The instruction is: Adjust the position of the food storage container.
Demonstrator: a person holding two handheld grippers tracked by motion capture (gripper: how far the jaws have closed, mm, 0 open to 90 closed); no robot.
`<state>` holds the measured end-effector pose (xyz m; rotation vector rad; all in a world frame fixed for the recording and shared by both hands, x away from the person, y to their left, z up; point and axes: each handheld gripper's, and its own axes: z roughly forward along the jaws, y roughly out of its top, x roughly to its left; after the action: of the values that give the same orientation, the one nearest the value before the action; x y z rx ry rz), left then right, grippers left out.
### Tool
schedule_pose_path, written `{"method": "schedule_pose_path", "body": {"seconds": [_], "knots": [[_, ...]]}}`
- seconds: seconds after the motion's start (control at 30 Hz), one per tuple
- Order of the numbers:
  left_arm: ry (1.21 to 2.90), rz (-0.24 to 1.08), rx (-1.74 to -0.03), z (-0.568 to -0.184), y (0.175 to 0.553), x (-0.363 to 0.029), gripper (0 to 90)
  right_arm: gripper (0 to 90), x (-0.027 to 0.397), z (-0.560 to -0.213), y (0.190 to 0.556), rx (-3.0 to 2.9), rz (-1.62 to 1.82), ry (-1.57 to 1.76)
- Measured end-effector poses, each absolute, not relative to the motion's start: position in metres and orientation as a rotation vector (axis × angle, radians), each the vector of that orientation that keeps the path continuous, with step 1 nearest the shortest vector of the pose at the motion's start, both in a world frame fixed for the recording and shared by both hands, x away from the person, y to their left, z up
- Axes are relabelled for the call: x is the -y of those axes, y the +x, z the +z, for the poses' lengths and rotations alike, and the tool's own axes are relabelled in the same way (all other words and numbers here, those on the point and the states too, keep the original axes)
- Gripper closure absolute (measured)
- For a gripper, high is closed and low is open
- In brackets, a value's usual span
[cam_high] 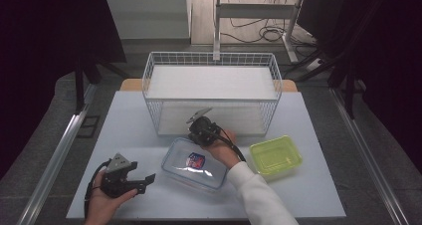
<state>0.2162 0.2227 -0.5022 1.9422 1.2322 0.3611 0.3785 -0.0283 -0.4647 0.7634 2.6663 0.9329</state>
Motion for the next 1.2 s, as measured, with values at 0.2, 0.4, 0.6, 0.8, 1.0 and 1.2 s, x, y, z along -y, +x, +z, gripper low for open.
{"method": "schedule_pose_path", "body": {"seconds": [0.2, 0.4, 0.6, 0.8, 1.0, 1.2], "knots": [[1.917, 0.372, -1.257, -0.502, 0.217, -0.228, 19.0, 89.6, 0.022, -0.465, 0.373, -2.687, 0.944, 0.729], [1.892, 0.378, -1.275, -0.501, 0.217, -0.231, 19.0, 89.6, 0.018, -0.466, 0.369, -2.708, 0.960, 0.698], [1.897, 0.381, -1.272, -0.502, 0.217, -0.231, 19.0, 89.6, 0.014, -0.466, 0.362, -2.737, 0.986, 0.670], [1.894, 0.379, -1.274, -0.502, 0.217, -0.232, 19.0, 89.5, 0.026, -0.455, 0.362, -2.696, 1.023, 0.704], [1.896, 0.379, -1.285, -0.504, 0.217, -0.233, 19.1, 89.5, 0.064, -0.433, 0.337, -2.688, 1.071, 0.706], [1.904, 0.377, -1.285, -0.504, 0.218, -0.233, 19.2, 89.5, 0.107, -0.437, 0.301, -2.711, 1.079, 0.738]]}}
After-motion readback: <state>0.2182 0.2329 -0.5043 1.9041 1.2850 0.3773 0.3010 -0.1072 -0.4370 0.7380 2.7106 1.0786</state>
